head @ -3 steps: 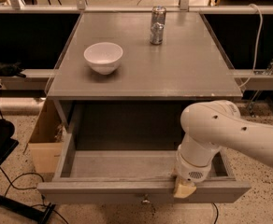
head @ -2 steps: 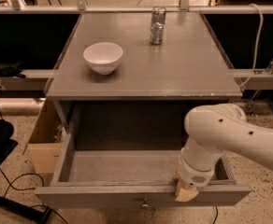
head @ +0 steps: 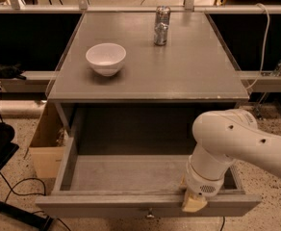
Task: Open top drawer
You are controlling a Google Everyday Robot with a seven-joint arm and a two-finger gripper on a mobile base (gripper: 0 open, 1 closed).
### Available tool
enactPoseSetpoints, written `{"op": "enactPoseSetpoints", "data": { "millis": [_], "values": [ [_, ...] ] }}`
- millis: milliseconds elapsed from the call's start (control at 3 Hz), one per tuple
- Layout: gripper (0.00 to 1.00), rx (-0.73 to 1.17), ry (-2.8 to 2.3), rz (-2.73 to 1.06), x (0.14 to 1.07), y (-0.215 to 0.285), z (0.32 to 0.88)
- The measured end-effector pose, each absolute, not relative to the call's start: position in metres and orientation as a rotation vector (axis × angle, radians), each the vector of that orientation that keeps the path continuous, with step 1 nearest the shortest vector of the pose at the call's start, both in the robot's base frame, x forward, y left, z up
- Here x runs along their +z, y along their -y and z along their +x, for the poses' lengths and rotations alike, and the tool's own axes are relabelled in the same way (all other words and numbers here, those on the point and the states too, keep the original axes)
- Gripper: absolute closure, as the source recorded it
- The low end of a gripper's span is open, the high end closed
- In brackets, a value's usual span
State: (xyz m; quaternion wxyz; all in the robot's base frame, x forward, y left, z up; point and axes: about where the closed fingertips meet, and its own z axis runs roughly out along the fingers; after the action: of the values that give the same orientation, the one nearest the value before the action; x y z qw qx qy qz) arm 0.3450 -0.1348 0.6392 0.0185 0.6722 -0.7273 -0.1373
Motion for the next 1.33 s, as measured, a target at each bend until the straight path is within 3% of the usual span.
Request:
{"op": "enactPoseSetpoints", "data": {
  "millis": [333,1333],
  "values": [
    [0.81,-0.426,2.258,2.087,0.6392,0.1348,0.345],
    [0.11,-0.424,2.259,2.088,0.6397,0.135,0.3449]
  ]
}}
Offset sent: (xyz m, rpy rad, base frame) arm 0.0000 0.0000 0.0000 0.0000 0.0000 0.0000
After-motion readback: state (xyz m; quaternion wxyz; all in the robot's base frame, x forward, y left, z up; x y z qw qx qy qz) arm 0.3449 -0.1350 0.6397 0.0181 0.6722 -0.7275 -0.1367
